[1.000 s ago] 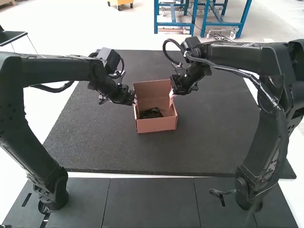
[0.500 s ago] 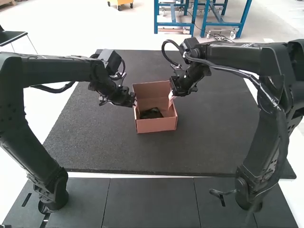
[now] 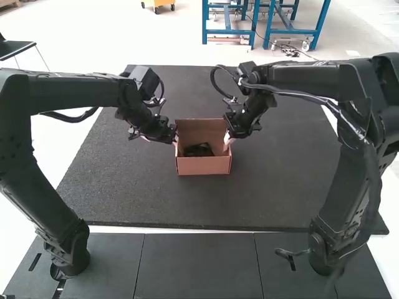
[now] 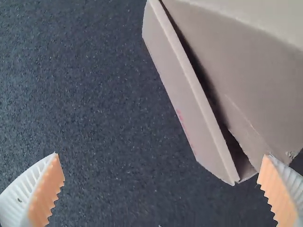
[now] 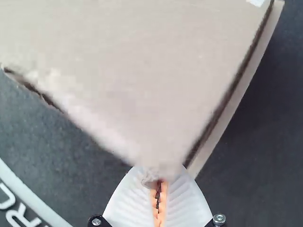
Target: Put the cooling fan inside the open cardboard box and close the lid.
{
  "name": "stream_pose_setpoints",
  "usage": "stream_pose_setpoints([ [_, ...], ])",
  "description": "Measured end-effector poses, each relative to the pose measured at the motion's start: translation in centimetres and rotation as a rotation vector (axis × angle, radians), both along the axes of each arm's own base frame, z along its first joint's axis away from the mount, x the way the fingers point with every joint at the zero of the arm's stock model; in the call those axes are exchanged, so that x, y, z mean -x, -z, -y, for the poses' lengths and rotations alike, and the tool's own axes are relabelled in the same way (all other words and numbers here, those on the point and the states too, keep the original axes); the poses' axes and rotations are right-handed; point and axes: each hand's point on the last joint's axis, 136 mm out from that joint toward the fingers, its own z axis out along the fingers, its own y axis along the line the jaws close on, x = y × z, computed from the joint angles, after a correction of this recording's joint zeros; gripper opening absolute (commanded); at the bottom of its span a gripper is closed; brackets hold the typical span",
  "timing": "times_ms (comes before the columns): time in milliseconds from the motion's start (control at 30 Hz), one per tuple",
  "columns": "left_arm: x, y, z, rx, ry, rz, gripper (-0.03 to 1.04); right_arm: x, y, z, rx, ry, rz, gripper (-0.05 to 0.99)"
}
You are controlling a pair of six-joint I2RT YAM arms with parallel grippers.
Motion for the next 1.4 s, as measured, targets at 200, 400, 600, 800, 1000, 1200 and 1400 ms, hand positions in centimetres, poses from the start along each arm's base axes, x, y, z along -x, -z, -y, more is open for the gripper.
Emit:
stream_pose_setpoints([
  [200, 1.6, 0.9, -0.8, -0.044, 0.019, -0.063, 0.97, 1.2, 1.6, 0.9, 0.038, -0.031, -0.03, 0.21],
  [400, 1.5, 1.5, -2.5, -0.107, -0.012, -0.061, 0.97, 0.7, 1.0, 0.8, 0.044, -0.029, -0.01, 0.91],
  [600, -1.7, -0.3, -6.0, -0.133, -0.133, 0.039, 0.97, -0.4, -2.6, 0.3, 0.032, -0.031, 0.022, 0.91],
  [800, -5.0, -5.3, -6.3, -0.099, -0.177, 0.189, 0.97, 0.2, -6.2, 0.5, -0.001, -0.029, 0.077, 0.91],
  [1000, -5.4, -7.0, -4.9, -0.083, -0.15, 0.223, 0.97, 1.4, -12.6, 0.9, -0.098, -0.026, 0.258, 0.9],
  [1200, -4.2, -6.9, -1.4, -0.069, -0.058, 0.221, 0.97, 2.9, -16.9, 1.6, -0.219, 0.014, 0.445, 0.9],
  [1400, -3.5, -6.9, 0.2, -0.059, -0.016, 0.219, 0.97, 5.1, -17.0, 2.7, -0.261, 0.049, 0.474, 0.9],
])
